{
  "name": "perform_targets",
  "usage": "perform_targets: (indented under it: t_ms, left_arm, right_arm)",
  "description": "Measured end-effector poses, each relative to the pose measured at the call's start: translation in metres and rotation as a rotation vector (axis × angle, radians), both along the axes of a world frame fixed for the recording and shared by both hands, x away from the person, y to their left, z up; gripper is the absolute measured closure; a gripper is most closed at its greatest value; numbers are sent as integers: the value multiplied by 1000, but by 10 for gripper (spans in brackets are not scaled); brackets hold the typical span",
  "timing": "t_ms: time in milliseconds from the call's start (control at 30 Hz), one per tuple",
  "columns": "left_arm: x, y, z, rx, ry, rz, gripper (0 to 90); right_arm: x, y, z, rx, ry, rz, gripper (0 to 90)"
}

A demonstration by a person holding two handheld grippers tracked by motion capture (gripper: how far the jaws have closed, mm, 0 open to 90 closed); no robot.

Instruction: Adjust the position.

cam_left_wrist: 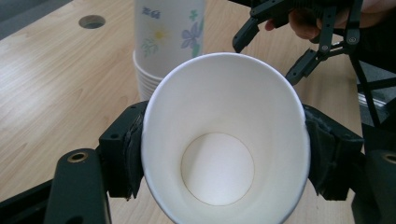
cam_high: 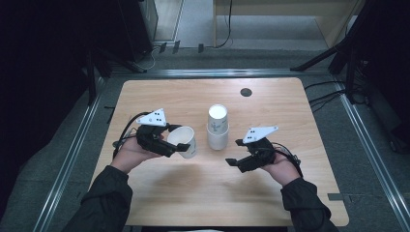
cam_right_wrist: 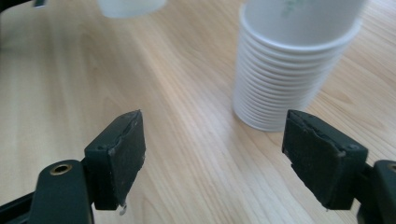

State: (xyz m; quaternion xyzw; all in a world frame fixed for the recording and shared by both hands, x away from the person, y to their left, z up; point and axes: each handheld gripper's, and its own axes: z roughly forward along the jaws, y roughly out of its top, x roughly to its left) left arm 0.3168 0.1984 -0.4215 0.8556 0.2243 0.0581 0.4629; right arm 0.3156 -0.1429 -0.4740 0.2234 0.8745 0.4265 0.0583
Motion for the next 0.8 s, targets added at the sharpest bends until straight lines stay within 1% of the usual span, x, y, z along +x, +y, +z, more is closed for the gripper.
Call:
perform_targets:
  t_ms: [100,233,300,433,500,533,633,700,800]
  left_arm:
    - [3,6,-2,1,4,16,260]
    - [8,14,-5,-2,12,41,259]
    - [10,18,-6,6,11,57,258]
    - [14,26,-9,25,7,88,256]
    - [16,30,-10,31,9,99,256]
    - [17,32,-11,32,9,108,255]
    - [20,38,-14,54,13,133,255]
    - [21,44,-16,70,11,149,254]
    - [21,54,-16,72,13,173,250]
  right_arm:
    - [-2,-6,0,-2,1,-42,215]
    - [-5,-16,3,7,-15,-55,215]
    - [-6,-23,4,18,-15,-77,215]
    - [-5,-30,4,14,-50,-93,215]
    - [-2,-31,3,22,-47,-103,215]
    - [-1,-31,1,22,-38,-105,215]
    - [4,-32,-3,4,-24,-112,215]
    - [5,-32,-4,0,-17,-115,215]
    - [7,-32,-4,15,-5,-118,215]
